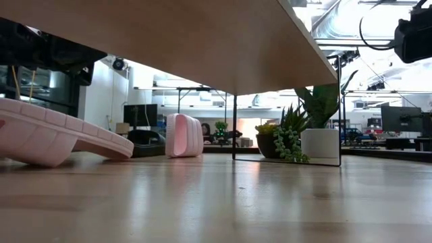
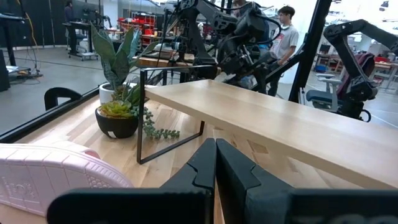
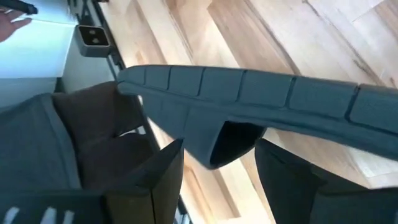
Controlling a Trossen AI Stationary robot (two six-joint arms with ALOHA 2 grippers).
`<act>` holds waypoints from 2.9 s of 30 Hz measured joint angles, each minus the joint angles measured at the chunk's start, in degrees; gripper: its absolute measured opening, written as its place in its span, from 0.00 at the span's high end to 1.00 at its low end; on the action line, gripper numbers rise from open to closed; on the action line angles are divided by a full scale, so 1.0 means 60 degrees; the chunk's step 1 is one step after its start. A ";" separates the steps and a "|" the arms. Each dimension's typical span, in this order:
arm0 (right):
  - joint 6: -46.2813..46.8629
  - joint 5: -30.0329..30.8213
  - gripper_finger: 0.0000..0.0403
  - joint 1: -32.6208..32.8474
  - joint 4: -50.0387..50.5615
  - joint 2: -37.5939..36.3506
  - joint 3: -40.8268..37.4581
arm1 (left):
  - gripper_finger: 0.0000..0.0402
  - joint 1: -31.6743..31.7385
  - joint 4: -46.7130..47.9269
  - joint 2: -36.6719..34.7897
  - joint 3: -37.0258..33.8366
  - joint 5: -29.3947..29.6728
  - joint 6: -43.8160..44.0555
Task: Pick and place slides into the shelf
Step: Put the bottom black slide on the shelf
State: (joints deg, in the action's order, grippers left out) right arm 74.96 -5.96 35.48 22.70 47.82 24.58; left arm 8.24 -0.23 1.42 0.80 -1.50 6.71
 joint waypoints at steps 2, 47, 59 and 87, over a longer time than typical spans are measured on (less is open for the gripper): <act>0.0000 0.0153 0.53 0.0068 -0.0110 0.0163 0.0000 | 1.00 -0.0002 0.0000 -0.0001 -0.0001 0.0000 0.0001; -0.0567 0.0713 0.98 0.0679 -0.3255 0.2326 -0.0004 | 1.00 0.0000 0.0000 0.0000 0.0000 0.0000 -0.0001; -0.0233 0.0487 1.00 0.0676 -0.4630 0.2333 -0.0007 | 1.00 -0.0002 0.0000 -0.0001 -0.0001 0.0000 0.0002; 0.2456 0.0636 1.00 0.0126 -0.9861 0.2318 -0.0007 | 1.00 0.0001 0.0000 -0.0001 -0.0001 0.0000 0.0000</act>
State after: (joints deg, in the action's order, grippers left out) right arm 89.69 -2.15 36.23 -36.47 61.73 24.53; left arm 8.24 -0.23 1.41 0.80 -1.50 6.71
